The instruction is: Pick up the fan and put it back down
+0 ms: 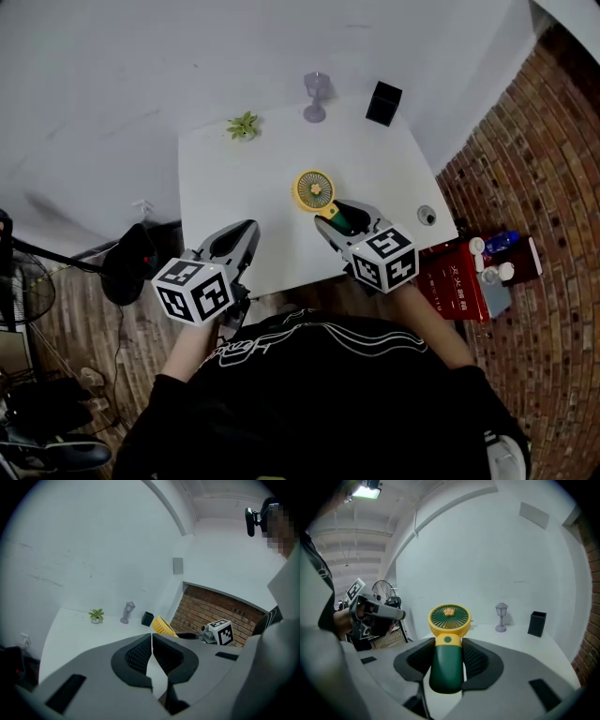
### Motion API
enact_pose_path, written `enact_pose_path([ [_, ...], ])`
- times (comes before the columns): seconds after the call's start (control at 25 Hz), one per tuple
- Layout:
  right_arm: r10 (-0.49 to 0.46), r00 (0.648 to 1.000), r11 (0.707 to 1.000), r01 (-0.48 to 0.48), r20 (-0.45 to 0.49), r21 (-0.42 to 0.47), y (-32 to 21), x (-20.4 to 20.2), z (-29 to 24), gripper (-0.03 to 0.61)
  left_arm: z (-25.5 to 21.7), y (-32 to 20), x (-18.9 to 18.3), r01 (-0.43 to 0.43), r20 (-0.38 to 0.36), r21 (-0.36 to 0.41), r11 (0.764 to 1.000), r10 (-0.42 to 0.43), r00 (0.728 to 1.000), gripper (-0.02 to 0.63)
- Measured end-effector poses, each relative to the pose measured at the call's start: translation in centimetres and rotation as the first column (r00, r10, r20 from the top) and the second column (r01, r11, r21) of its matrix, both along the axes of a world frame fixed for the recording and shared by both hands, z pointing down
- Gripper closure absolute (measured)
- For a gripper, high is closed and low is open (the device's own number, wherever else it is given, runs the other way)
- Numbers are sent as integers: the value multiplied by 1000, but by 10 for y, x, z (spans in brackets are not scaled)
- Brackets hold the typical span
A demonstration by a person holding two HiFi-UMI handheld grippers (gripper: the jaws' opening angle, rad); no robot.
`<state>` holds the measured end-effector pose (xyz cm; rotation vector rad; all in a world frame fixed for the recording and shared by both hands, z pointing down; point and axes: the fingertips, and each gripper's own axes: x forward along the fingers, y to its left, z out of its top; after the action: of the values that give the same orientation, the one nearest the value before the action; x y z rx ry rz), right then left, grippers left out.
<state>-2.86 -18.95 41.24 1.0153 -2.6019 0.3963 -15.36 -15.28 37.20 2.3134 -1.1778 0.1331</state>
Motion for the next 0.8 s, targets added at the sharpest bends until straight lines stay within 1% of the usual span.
enact_pose_path([
  [0.32, 31, 998, 997, -35, -62, -68, -30, -24, 44, 397, 13, -26, -33, -6, -2, -26, 1000, 6, 1000, 580],
  [0.52, 43, 993, 991, -56, -112, -118, -43, -37, 79, 397, 24, -38, -57, 8, -2, -50, 999, -8, 1000, 580],
  [0.8, 52, 984, 984, -80, -171, -159, -59, -53, 123, 397, 41, -51, -89, 23, 9, -83, 996, -23, 1000, 580],
])
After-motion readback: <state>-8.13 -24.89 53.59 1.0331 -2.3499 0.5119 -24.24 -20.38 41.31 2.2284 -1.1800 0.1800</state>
